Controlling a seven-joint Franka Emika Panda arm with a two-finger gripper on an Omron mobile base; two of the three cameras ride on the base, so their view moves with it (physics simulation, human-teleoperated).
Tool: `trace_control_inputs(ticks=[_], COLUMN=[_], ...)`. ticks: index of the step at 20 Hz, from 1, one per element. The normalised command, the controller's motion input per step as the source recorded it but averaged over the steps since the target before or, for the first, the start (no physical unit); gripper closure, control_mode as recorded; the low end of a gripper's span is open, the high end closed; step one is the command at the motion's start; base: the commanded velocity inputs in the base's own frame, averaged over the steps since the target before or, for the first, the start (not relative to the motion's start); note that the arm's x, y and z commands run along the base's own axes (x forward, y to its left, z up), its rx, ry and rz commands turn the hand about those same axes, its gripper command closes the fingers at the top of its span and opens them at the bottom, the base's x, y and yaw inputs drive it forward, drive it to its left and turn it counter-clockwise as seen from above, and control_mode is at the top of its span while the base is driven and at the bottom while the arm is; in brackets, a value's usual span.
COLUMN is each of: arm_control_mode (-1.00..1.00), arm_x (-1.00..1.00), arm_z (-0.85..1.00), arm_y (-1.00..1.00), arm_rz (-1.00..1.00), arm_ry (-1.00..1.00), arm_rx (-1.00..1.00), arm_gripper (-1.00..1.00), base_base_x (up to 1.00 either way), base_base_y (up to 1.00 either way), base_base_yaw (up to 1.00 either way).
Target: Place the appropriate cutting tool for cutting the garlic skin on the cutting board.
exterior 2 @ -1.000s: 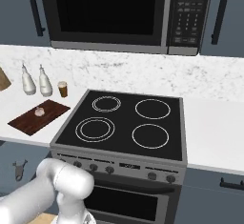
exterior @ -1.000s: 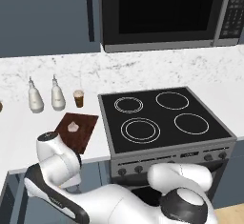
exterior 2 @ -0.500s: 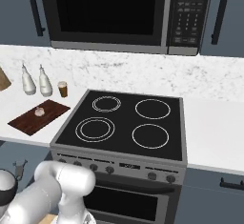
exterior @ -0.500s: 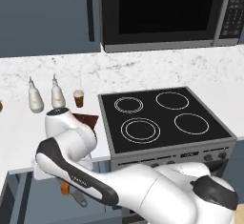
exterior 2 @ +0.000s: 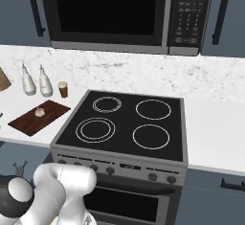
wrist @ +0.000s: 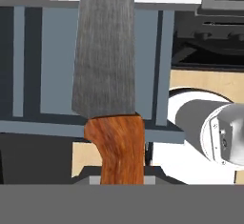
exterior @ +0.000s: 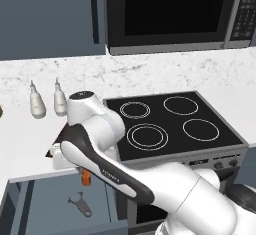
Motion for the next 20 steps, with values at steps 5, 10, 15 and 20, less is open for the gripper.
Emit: trace_control_inputs(ticks=[5,10,15,20], arm_control_mode=[-1.00,-1.00,-1.00,-1.00], arm_x=[0.97,1.00,0.77,0.38], arm_z=[0.05,0.00,-0.11,-0.44], arm_y=[-0.03,0.05,0.04,0.17], arm_rz=[0.07,0.14,0.14,0.15], arm_ry=[-0.05,-0.03,0.00,0.00], arm_rx=[0.00,0.00,0.00,0.00], arm_gripper=[1.00,1.00,1.00,1.00], base_base_x=[0.00,0.00,0.00,0.00], base_base_y=[0.00,0.00,0.00,0.00], base_base_yaw=[0.00,0.00,0.00,0.00])
